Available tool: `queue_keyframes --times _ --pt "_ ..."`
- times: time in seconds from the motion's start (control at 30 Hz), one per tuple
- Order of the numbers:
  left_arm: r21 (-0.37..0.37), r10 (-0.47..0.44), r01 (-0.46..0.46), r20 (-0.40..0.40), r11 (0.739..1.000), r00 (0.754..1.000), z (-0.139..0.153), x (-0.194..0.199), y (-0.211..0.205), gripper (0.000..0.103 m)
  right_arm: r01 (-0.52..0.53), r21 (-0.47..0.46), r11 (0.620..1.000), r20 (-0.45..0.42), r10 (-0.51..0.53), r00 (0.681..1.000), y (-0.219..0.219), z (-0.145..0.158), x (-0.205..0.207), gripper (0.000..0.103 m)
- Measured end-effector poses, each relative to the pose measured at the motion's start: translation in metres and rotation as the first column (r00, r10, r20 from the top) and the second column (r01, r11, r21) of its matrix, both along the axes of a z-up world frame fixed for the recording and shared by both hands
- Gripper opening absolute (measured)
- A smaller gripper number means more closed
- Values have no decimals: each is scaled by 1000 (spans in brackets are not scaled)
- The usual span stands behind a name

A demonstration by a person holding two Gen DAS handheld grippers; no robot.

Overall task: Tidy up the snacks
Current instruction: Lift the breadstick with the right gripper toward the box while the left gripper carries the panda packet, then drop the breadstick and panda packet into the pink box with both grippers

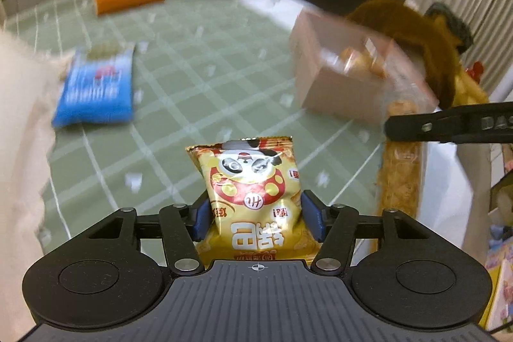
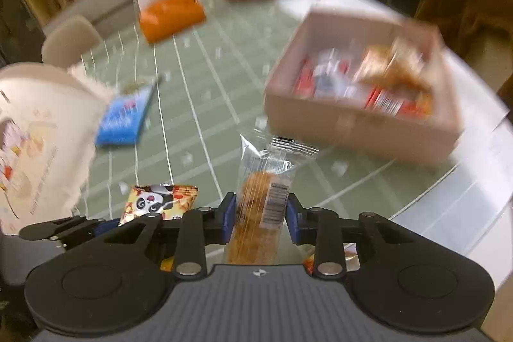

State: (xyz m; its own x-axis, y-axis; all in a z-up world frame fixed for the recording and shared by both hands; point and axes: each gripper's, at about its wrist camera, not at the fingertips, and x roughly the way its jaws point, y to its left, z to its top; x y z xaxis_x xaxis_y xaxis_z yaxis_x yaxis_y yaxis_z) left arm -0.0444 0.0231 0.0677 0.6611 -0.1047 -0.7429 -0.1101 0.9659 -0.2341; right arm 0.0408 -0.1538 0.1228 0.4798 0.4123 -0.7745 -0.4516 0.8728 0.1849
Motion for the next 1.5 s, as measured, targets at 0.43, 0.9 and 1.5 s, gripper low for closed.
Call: queue_keyframes --times 0.43,0.9,1.5 --pt "114 -145 108 387 988 911 171 79 -18 63 76 47 996 433 -89 897 -22 174 34 29" --pt "-166 -240 267 165 949 957 82 201 -27 64 148 -30 989 327 -130 936 -40 158 108 29" --pt "-169 -71 90 116 982 991 14 205 53 53 192 -156 969 -24 -198 980 -10 5 226 67"
